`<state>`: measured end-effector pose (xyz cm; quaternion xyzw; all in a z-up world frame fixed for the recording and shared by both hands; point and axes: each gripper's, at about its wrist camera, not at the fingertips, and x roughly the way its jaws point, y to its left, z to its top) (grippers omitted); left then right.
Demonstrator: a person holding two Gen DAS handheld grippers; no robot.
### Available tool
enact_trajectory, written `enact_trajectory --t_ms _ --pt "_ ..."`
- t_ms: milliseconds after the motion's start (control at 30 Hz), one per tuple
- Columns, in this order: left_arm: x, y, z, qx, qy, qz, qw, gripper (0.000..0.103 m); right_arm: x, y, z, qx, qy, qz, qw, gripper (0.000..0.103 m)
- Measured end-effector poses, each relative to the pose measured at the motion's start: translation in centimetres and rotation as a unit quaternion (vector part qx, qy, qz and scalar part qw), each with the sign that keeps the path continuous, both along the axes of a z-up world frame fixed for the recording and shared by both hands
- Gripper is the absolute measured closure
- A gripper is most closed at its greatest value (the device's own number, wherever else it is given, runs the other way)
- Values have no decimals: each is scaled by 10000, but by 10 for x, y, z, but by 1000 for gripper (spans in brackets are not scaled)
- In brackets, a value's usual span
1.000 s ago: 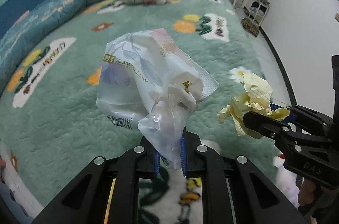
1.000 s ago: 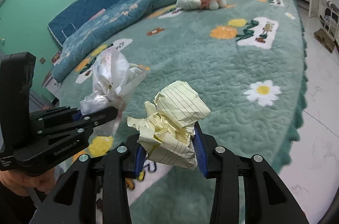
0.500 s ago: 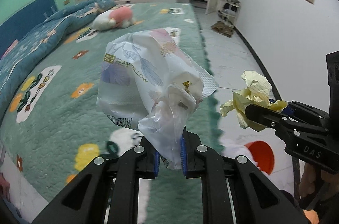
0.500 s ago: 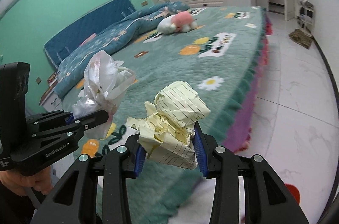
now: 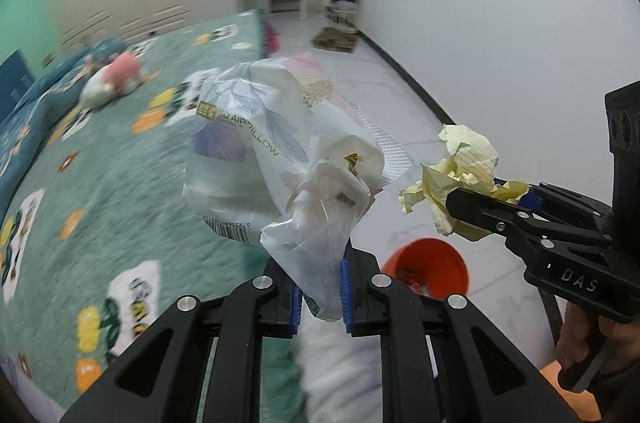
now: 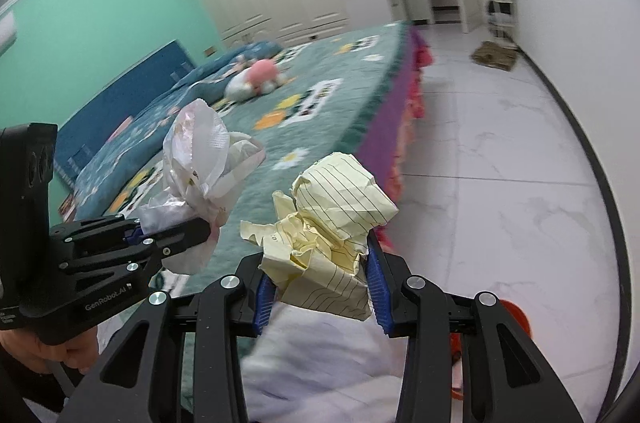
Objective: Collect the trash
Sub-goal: 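Carry the plastic bag and yellow paper to the orange bin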
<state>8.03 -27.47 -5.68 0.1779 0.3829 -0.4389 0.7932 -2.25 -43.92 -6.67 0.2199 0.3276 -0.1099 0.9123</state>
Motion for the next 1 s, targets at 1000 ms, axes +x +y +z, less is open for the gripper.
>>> enact_trajectory --t_ms 1000 --pt "-67 -195 -133 1319 1104 -2145 9615 86 -156 -148 -74 615 683 -2047 9745 63"
